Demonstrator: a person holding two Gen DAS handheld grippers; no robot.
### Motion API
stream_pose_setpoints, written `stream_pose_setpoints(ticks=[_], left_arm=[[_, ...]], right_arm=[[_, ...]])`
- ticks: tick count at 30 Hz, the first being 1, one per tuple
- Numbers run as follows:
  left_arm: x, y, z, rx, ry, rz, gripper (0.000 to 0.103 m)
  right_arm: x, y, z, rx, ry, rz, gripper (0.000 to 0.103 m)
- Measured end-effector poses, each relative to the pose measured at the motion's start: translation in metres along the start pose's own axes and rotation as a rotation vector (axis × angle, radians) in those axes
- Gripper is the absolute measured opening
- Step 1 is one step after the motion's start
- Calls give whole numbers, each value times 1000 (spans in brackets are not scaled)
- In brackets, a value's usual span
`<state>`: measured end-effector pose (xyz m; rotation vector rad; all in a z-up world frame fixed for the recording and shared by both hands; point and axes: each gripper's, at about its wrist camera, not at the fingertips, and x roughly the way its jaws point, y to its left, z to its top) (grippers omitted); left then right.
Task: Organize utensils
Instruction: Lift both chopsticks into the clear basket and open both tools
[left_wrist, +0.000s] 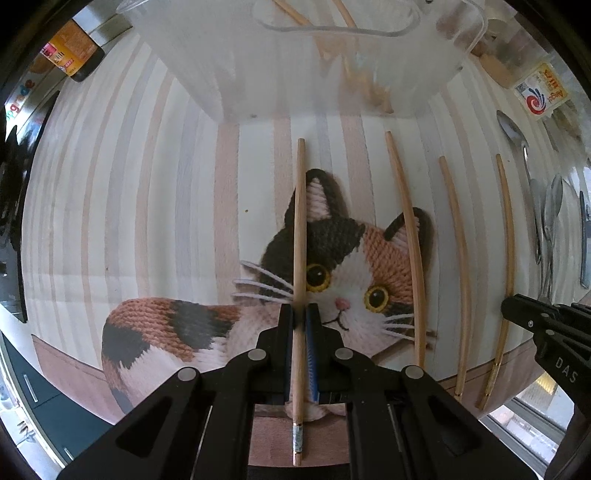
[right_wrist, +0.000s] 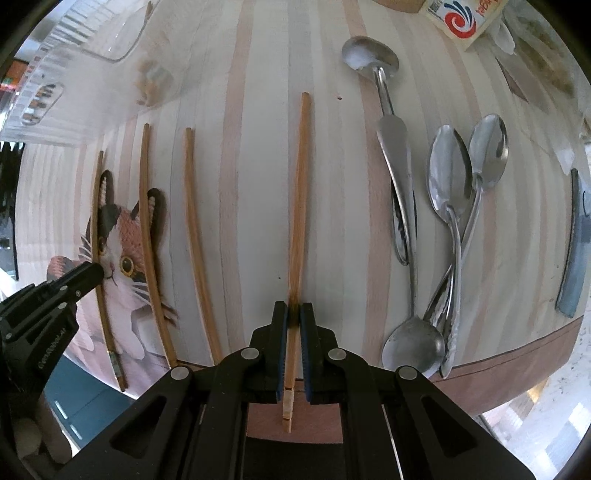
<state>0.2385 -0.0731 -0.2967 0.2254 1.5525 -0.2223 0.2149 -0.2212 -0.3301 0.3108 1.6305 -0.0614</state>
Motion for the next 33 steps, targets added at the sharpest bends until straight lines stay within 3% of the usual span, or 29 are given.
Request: stream_pose_setpoints(ticks=[9, 15, 21, 29, 33], left_arm=[[-22, 39, -19, -69, -69, 82, 4], [-64, 86, -22, -148, -164, 138, 4], [-124, 114, -15, -206, -285, 144, 4], [-214, 106, 21, -192, -448, 32, 4], [-233, 96, 67, -161, -453, -66, 4]], right_arm=[[-9, 2, -11, 19, -48, 0, 7], [-40, 6, -13, 24, -110, 44, 7], [-88, 12, -13, 17, -195, 99, 7], [-166, 18, 36, -40, -295, 221, 7], [-193, 38, 78, -81, -323, 258, 7]])
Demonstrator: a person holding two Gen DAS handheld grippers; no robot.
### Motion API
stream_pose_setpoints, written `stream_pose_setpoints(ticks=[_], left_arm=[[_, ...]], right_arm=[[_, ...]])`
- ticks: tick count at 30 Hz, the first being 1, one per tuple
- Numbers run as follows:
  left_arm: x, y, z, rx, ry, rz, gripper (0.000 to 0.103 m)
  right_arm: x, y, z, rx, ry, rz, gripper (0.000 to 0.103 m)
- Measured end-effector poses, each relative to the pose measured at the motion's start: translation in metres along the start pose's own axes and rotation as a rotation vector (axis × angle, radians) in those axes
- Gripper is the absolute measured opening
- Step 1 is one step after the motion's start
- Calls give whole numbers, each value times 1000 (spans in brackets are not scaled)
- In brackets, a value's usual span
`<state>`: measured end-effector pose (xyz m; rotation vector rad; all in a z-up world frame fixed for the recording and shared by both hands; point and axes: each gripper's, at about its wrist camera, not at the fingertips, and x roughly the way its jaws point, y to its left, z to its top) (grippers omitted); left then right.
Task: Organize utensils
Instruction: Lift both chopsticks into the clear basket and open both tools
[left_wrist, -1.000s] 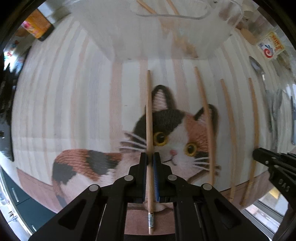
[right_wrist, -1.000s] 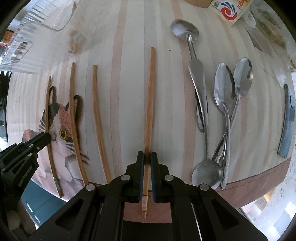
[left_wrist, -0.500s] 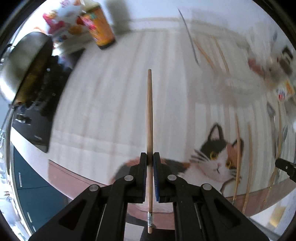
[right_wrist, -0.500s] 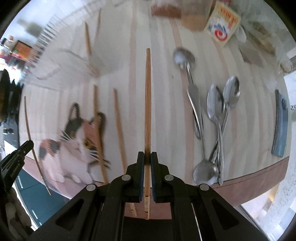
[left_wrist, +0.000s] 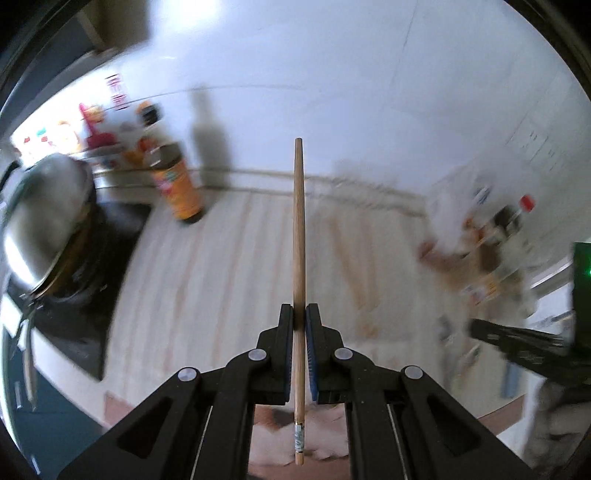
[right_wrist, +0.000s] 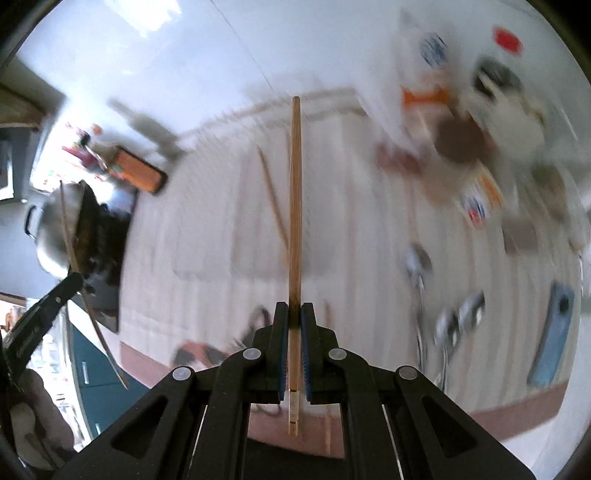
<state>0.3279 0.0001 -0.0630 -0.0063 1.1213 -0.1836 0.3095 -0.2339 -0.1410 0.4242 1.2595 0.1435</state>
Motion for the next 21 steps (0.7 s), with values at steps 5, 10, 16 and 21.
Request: stream_pose_setpoints(ticks=[5, 10, 16, 21], left_arm=[[45, -14, 61, -19, 100, -93, 4], [104, -23, 92, -33, 241, -131, 4], [142, -32, 94, -22, 337, -84, 6], [122, -22, 90, -20, 249, -18, 14]], right_arm=[[29, 18, 71, 0, 45, 28, 7], [68, 17, 112, 25, 106, 19, 7], [115, 17, 126, 20, 211, -2, 8], [107, 9, 119, 33, 178, -2, 14]])
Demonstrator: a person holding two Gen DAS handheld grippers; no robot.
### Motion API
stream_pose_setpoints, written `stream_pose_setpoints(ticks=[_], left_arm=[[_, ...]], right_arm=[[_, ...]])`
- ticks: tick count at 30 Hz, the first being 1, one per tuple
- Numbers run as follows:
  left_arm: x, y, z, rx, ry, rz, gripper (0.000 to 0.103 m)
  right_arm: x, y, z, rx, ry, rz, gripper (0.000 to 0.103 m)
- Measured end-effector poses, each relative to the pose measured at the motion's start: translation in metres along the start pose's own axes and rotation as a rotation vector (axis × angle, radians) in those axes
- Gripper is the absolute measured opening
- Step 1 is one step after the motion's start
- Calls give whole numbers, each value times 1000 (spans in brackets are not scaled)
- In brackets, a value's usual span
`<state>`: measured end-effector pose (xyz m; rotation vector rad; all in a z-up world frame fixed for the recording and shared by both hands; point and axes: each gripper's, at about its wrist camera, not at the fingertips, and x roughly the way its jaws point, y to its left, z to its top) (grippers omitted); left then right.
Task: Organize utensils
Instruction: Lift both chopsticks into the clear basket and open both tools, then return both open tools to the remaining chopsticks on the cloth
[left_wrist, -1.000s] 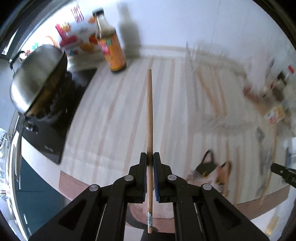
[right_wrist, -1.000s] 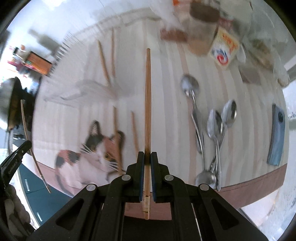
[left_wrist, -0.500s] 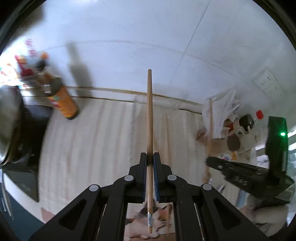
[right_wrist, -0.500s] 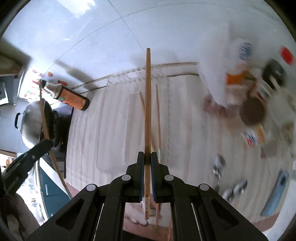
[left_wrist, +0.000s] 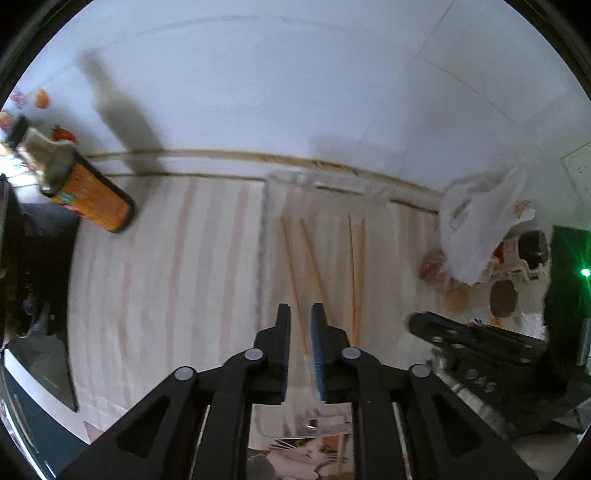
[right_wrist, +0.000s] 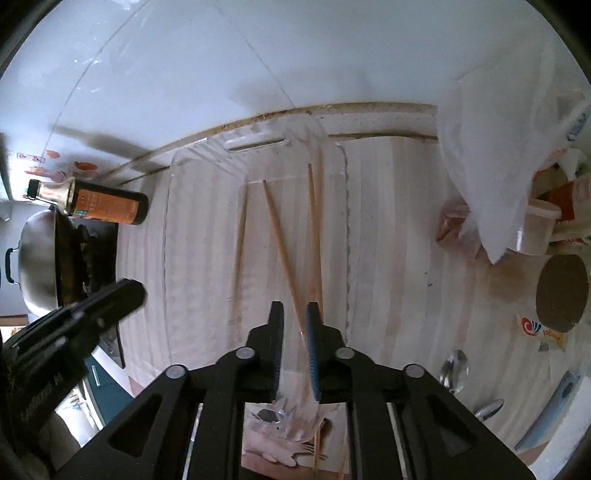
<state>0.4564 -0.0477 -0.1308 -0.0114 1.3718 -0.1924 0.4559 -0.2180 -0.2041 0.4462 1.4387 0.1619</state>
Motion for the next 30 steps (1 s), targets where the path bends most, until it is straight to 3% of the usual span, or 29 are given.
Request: stream_pose_setpoints(ticks=[2, 4, 7, 10, 12, 17, 24, 30], left_arm=[[-11, 5, -11, -4, -51, 52, 26], [-20, 9, -24, -4, -107, 96, 51], [-32, 15, -50, -7, -198, 164, 76], [-36, 24, -77, -24, -270, 205, 93], [-34, 30, -96, -31, -297, 221, 103], [-9, 41, -134, -37, -275, 272, 103], [42, 43, -183, -47, -145, 311, 103], [72, 24, -209, 7, -68, 314, 103]], right_arm=[[-9, -4, -6, -2, -29, -18, 14], [-20, -11, -15, 6, -53, -21, 14], [-35, -20, -36, 5, -105, -64, 14], [-40, -31, -66, 9, -139, -117, 18], [-36, -38, -87, 16, -140, -134, 25], [-10, -51, -136, 41, -116, -163, 39], [64, -57, -203, 65, 34, -184, 39], [103, -56, -236, 45, 91, -238, 38]])
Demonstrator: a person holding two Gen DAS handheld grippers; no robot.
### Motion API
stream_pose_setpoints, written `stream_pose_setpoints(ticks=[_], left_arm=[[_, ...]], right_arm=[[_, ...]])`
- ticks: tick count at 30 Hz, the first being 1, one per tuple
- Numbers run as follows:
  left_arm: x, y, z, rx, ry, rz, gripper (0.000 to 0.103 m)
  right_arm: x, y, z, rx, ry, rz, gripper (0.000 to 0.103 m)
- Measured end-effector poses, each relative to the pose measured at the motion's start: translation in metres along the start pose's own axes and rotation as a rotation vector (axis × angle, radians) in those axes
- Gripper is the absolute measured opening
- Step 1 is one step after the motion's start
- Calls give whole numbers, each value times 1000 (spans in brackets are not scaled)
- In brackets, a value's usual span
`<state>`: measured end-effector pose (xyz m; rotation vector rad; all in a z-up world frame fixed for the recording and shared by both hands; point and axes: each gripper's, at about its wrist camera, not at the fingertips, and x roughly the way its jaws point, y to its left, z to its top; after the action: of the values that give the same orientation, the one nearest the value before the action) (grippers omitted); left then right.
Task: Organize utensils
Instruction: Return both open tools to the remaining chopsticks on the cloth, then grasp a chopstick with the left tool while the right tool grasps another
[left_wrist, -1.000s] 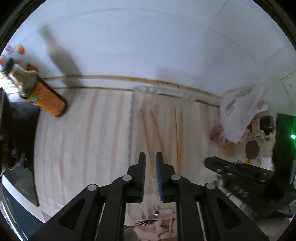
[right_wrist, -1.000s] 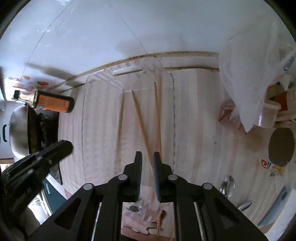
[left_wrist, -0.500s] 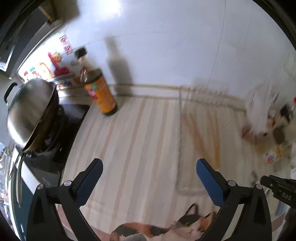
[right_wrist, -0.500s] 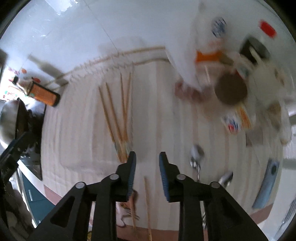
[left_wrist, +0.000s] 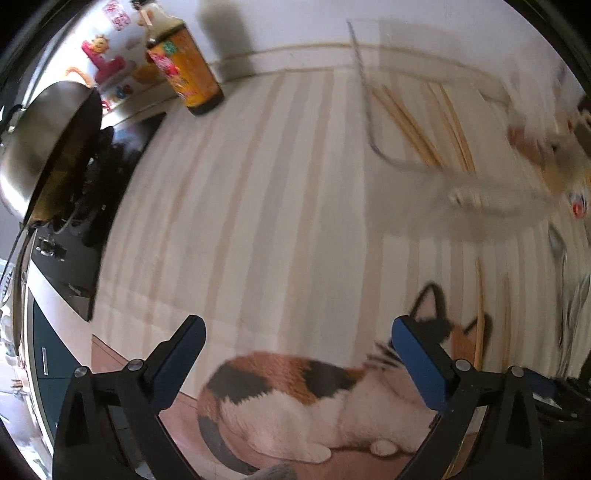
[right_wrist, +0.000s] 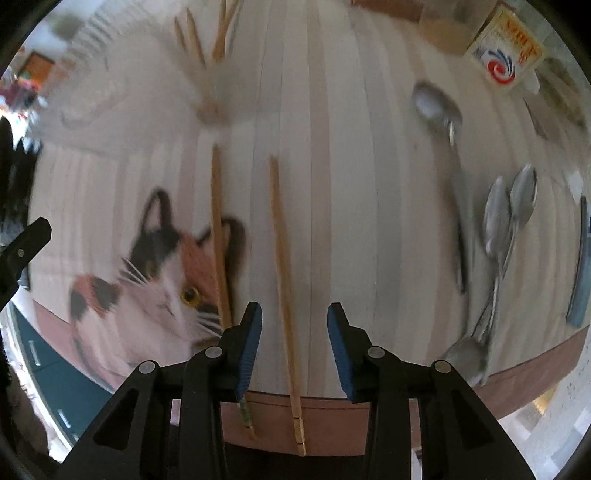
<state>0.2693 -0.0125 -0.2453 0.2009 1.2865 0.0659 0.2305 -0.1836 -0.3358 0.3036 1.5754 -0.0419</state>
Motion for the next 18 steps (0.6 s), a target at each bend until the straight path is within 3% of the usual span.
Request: stream_pose_setpoints(ticks=[1, 3, 5, 11, 18], left_arm=[[1, -5, -3, 16, 5, -2, 103], [2, -18, -8, 51, 17, -9, 103], [3, -32, -13, 79, 35, -26, 102], [9, -84, -25, 179, 102, -150, 90], [24, -129, -36, 257, 190, -250, 56]], right_arm=[[-3, 0, -3, 1, -35, -16, 36], [-5, -3, -5, 13, -41, -46, 16], [-8, -14, -5, 42, -44, -47, 7], [-18, -51, -11, 113, -45, -80, 7], [-28, -83, -26, 182, -38, -68, 7]])
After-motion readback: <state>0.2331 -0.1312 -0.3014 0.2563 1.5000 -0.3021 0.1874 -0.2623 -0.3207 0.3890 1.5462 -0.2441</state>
